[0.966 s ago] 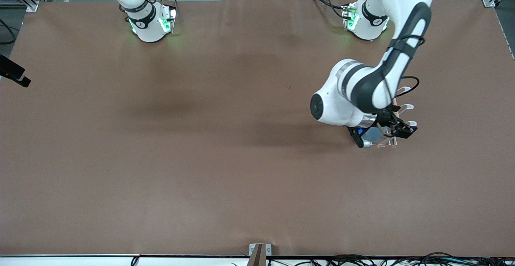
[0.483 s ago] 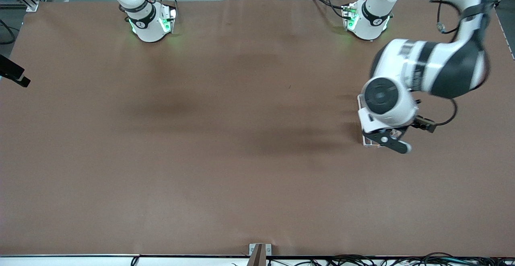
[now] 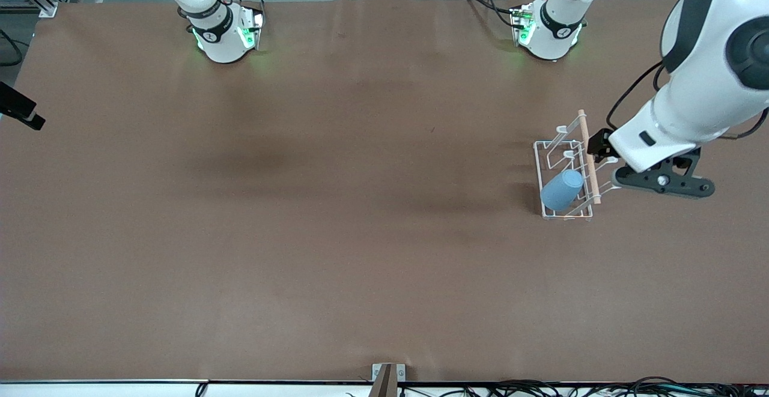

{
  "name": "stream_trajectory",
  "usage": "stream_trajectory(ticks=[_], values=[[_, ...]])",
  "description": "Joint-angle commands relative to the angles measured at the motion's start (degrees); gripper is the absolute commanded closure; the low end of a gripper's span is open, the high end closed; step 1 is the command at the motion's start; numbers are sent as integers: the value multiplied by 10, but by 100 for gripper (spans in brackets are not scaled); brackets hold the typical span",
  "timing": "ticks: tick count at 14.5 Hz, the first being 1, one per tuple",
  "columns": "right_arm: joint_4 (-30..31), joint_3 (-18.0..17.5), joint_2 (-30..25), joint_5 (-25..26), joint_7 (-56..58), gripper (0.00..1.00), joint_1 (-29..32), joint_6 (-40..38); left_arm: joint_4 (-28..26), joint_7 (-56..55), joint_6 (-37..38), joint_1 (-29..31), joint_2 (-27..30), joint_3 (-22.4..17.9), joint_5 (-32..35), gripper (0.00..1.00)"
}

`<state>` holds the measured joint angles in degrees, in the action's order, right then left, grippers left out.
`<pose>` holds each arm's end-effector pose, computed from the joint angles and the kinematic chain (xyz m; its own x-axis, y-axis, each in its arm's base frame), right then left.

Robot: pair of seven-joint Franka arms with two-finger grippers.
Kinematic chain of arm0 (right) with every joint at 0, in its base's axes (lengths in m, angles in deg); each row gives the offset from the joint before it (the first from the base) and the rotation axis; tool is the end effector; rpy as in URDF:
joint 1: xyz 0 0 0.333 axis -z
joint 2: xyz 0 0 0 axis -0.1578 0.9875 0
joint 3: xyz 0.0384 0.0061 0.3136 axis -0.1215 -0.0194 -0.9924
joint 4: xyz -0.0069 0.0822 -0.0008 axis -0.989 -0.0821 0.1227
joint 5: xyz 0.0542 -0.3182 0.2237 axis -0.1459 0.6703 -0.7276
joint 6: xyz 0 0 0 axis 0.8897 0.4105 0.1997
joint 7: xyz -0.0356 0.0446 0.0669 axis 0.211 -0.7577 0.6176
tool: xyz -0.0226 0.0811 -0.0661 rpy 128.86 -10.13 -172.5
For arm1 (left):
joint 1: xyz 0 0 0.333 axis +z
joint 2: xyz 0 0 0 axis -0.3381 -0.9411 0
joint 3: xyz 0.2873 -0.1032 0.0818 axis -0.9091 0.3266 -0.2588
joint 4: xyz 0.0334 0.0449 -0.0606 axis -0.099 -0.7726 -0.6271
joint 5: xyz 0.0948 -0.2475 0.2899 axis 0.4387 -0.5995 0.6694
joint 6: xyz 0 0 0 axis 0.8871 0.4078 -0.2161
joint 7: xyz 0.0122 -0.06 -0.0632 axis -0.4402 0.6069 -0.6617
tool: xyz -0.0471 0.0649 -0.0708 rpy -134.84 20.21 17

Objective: Hang cup on cup holder

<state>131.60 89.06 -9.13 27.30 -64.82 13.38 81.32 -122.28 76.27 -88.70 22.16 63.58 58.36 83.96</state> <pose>0.5390 -0.0734 0.6592 0.9820 -0.1753 0.0704 -0.1755 -0.9845 -0.0041 0.5942 -0.1270 0.5732 0.9742 -0.2089 -0.0855 -0.2175 -0.9700 -0.1086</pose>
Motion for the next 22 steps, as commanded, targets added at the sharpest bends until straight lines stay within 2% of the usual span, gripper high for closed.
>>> stream_trajectory(ticks=[1,3,8,11,14,17,20,22], values=[[-7,3,2,2,7,0,-3,-5,-35,-12,-11,-17,60,-49,-54,0],[-7,3,2,2,6,0,-4,-5,-60,-22,-14,-36,96,-82,-67,0],[-7,3,2,2,6,0,-3,-5,-50,-18,-11,-78,124,-164,-115,0],[-7,3,2,2,6,0,-4,-5,-12,-23,-8,-80,115,-168,-116,0],[-8,3,3,3,1,0,-6,-2,-11,-20,4,-83,116,-171,-112,0],[-9,3,2,2,2,0,-6,0,-27,-27,13,-82,128,-174,-111,1],[-8,3,2,2,4,0,-6,-2,-69,-36,1,-81,162,-174,-111,1],[-9,3,3,2,5,0,-5,-2,-64,-35,1,-83,157,-174,-111,1]])
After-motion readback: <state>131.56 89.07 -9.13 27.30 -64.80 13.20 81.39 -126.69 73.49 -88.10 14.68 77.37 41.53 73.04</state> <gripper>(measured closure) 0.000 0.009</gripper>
